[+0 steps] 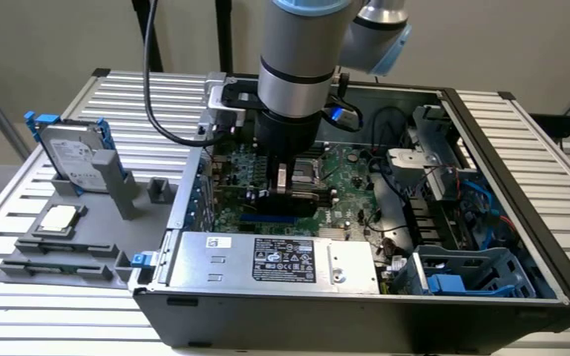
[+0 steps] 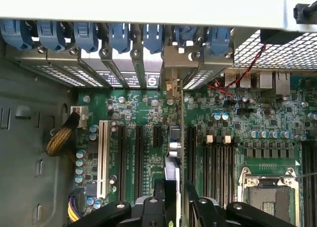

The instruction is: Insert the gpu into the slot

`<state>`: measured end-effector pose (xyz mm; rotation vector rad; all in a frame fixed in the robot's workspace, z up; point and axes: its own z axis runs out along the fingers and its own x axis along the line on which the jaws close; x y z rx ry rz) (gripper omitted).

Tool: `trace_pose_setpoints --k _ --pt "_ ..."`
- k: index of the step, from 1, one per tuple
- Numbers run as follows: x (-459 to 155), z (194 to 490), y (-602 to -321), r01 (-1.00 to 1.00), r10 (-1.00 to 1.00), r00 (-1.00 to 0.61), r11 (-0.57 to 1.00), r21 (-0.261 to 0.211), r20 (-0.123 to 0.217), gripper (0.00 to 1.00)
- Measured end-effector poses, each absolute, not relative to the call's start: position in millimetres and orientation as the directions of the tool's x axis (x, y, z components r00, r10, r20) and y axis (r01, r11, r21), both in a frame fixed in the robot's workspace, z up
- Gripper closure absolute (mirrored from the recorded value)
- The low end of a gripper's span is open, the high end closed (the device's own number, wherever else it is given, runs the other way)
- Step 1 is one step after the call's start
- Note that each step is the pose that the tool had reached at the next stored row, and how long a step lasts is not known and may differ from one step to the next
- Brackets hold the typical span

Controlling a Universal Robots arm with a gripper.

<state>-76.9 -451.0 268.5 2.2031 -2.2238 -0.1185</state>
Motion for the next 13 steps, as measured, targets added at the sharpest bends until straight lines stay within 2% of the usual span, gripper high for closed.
trace_pose_setpoints --k 13 --pt "-77.0 264.3 -451.1 -0.998 -0.999 -0.008 0.005 0.066 -0.044 0.74"
